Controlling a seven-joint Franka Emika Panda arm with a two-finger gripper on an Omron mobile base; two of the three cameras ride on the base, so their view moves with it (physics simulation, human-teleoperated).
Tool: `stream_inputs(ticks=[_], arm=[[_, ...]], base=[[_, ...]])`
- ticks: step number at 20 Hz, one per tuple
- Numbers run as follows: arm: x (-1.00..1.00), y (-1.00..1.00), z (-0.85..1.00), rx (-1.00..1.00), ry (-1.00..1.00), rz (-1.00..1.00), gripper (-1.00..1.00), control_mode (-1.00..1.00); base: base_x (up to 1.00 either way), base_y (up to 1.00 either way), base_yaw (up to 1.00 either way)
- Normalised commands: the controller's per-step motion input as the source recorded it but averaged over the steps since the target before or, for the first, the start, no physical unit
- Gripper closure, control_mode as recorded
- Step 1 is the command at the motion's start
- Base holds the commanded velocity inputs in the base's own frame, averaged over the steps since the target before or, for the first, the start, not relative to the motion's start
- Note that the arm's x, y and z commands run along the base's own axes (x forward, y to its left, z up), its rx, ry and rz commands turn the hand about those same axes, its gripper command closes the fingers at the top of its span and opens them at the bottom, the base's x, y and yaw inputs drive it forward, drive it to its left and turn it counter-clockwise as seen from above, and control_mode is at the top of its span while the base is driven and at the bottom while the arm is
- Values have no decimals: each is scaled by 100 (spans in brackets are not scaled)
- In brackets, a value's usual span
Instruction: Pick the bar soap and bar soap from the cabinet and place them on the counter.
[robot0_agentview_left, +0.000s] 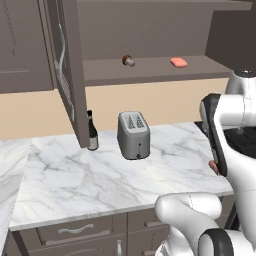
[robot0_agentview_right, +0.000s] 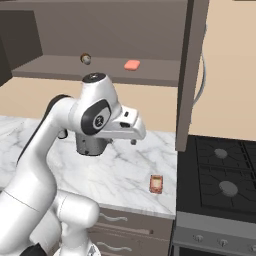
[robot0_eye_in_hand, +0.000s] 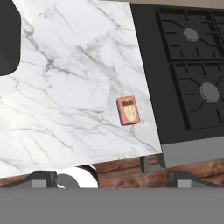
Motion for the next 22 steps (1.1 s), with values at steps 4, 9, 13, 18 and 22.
stream_inputs(ticks=[4, 9, 13, 18, 22], arm=[[0, 14, 44, 0, -16, 0, -100, -100], [0, 17, 48, 0, -13, -1, -100, -100], [0, 21, 50, 0, -12, -1, -100, -100], [0, 20, 47, 0, -12, -1, -100, -100], [0, 19, 44, 0, -12, -1, -100, -100]], base=[[0, 0, 0], [0, 0, 0], [0, 0, 0], [0, 0, 0], [0, 0, 0]])
